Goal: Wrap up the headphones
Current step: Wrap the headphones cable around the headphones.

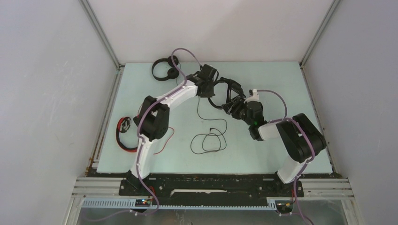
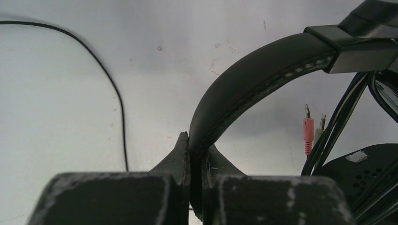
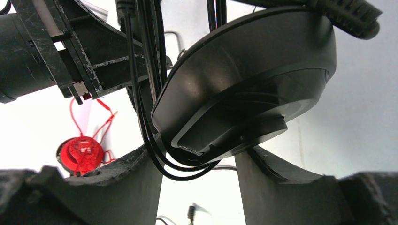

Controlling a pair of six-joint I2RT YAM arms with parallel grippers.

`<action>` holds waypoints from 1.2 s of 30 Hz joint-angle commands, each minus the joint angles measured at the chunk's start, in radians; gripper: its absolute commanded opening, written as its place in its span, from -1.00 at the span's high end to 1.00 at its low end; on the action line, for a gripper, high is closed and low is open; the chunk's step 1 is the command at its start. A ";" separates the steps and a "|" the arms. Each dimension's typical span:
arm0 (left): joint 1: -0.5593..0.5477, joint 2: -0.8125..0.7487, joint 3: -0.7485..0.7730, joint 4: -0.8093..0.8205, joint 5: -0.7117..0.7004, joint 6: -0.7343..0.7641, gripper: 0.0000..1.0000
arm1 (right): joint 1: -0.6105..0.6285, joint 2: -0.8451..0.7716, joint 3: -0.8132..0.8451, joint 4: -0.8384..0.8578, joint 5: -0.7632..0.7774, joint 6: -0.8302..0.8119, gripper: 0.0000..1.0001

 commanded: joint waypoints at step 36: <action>-0.019 0.090 0.000 0.107 0.167 -0.025 0.16 | -0.075 -0.012 0.007 -0.312 -0.027 0.088 -0.37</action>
